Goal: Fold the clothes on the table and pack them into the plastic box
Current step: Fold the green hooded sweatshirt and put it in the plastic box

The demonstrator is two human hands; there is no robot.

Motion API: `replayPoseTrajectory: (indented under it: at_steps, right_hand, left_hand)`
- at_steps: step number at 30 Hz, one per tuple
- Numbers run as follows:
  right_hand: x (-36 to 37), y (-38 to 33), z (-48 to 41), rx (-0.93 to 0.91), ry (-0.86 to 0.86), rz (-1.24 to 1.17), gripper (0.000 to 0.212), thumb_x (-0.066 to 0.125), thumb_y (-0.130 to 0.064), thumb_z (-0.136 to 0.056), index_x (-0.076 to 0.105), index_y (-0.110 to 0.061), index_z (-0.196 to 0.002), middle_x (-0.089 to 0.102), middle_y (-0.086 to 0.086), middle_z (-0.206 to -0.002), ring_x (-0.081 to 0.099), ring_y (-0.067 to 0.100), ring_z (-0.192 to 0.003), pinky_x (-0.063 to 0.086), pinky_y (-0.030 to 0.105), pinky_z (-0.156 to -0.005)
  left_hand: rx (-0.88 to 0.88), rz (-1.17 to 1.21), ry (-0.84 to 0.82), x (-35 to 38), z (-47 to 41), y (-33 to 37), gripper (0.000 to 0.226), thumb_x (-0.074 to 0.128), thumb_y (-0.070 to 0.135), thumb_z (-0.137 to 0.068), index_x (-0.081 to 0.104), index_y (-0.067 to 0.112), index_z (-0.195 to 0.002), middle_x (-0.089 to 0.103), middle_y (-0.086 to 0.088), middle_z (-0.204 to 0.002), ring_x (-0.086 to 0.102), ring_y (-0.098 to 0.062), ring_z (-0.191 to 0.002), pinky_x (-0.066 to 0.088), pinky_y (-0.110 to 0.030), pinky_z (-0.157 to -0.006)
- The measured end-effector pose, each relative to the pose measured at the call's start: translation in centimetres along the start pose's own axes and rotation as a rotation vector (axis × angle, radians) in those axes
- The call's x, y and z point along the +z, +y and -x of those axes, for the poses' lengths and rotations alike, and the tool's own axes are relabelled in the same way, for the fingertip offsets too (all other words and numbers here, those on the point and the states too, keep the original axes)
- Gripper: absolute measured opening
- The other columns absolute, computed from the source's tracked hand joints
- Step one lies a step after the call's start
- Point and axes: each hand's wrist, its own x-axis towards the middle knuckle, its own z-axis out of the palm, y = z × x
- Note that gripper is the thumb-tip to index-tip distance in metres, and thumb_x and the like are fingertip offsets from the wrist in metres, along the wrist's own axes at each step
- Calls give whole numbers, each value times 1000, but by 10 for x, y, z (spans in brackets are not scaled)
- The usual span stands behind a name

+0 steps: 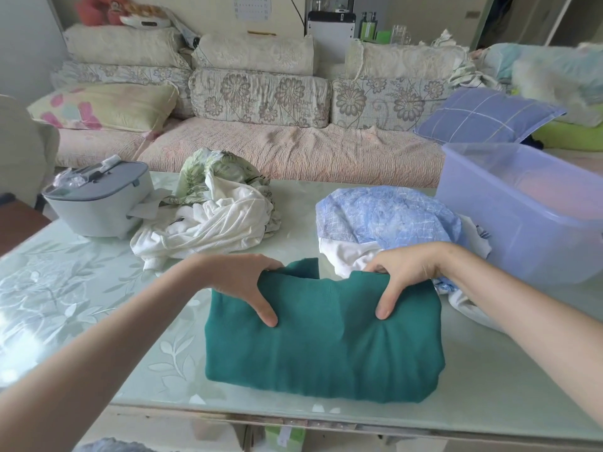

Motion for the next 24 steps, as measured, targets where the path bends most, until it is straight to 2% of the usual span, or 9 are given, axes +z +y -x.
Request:
replayPoseTrajectory:
  at_steps: [7, 9, 11, 12, 14, 17, 20, 22, 24]
  right_hand:
    - [15, -8, 24, -176, 342, 160, 28, 81, -19, -69, 70, -25, -94, 71, -15, -85, 66, 7, -86, 52, 39, -86]
    - [22, -7, 21, -185, 582, 355, 26, 80, -28, -70, 68, -32, -94, 63, -27, -76, 56, -2, -88, 33, 32, -106]
    - [35, 0, 9, -242, 832, 517, 23, 78, -31, -72, 62, -36, -89, 57, -20, -72, 54, 4, -85, 16, 39, -117]
    - [44, 7, 1, -284, 913, 564, 26, 77, -29, -72, 56, -37, -84, 52, -18, -69, 53, 8, -80, 18, 46, -117]
    - [66, 24, -13, -372, 1001, 633, 36, 80, -22, -66, 52, -32, -86, 53, -17, -75, 54, 10, -78, 32, 54, -109]
    - [93, 45, -24, -451, 1060, 685, 49, 84, -16, -56, 60, -22, -98, 64, -7, -99, 58, 12, -88, 35, 37, -100]
    - [99, 51, -22, -508, 1030, 603, 42, 78, -18, -62, 64, -16, -101, 59, -5, -104, 60, 17, -93, 42, 34, -92]
    - [95, 49, -19, -503, 944, 443, 47, 79, -24, -65, 61, -18, -109, 50, -7, -111, 54, 11, -100, 48, 32, -85]
    - [90, 44, -15, -460, 895, 321, 59, 83, -35, -64, 58, -22, -117, 33, -11, -125, 41, 6, -113, 44, 29, -93]
  left_hand:
    - [38, -126, 341, 10, 22, 8, 73, 83, 50, -58, 51, 33, -121, 61, 13, -108, 57, -12, -96, 47, -30, -81]
    - [97, -290, 593, 18, 16, 5, 78, 82, 49, -58, 50, 30, -127, 59, 13, -114, 55, -15, -103, 46, -31, -80]
    - [215, -406, 819, 31, 5, -5, 77, 85, 46, -55, 54, 27, -123, 60, 8, -109, 57, -18, -100, 49, -31, -74]
    - [258, -439, 865, 40, 0, -9, 75, 86, 44, -53, 55, 26, -119, 60, 6, -103, 58, -19, -96, 50, -31, -72]
    - [323, -465, 882, 61, -7, -18, 73, 87, 37, -51, 56, 25, -116, 59, 4, -98, 57, -19, -91, 46, -28, -79]
    - [358, -458, 859, 87, -5, -28, 76, 86, 30, -54, 53, 23, -122, 58, 2, -107, 52, -18, -99, 38, -26, -92]
    - [379, -432, 835, 93, 5, -31, 72, 82, 41, -62, 55, 26, -127, 52, 0, -126, 48, -17, -113, 46, -32, -93]
    - [355, -342, 815, 86, 10, -29, 70, 82, 50, -60, 59, 31, -124, 34, -6, -145, 38, -22, -125, 49, -35, -90]
    - [301, -273, 764, 77, 11, -27, 71, 85, 50, -52, 61, 36, -118, 5, -9, -156, 24, -30, -134, 43, -37, -94]
